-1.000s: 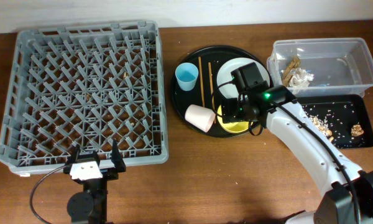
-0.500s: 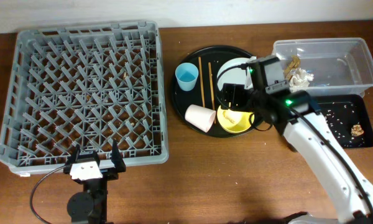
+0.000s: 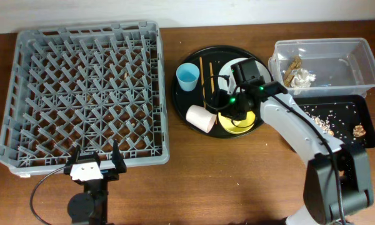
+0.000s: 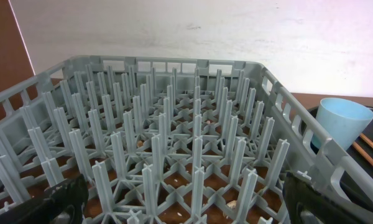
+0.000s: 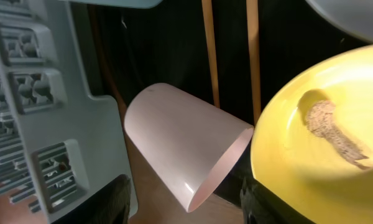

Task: Sort waste into correct bins and load items into the dishwasher rack

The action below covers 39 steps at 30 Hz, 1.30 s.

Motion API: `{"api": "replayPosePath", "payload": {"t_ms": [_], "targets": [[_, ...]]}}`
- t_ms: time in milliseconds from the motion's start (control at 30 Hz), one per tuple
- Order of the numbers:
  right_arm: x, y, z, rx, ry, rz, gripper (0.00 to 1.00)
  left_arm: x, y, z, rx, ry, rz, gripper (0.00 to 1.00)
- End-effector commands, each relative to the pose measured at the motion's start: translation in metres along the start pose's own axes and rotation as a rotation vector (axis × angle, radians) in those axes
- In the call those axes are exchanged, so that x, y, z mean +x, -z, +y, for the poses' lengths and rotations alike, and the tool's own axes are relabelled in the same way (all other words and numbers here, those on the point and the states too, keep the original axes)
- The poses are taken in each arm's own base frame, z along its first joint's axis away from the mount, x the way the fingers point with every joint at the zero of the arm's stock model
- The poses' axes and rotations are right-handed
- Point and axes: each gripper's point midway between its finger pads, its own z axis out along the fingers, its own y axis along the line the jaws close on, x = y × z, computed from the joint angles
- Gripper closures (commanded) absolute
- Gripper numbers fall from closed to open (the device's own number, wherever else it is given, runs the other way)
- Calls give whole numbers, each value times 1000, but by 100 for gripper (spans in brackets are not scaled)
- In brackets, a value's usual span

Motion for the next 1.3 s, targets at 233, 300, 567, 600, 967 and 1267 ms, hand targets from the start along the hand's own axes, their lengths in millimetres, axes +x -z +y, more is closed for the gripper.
{"api": "replayPosePath", "payload": {"t_ms": [233,300,567,600,967,1267], "targets": [[13,-59,8,-19,-4,62,73,1,0,0,1,-19,2,0],[12,-60,7,-11,-3,55,93,1,0,0,1,-19,2,0],[2,57,60,-210,208,-55,96,-29,2,-5,30,-17,-112,0],[-2,102,66,-242,238,-146,96,-46,7,-15,85,-4,-146,0],[9,201,68,-314,300,-339,96,-164,-54,-131,769,167,268,0],[12,194,107,-583,396,-234,96,-164,-24,-224,1574,371,483,0]]}}
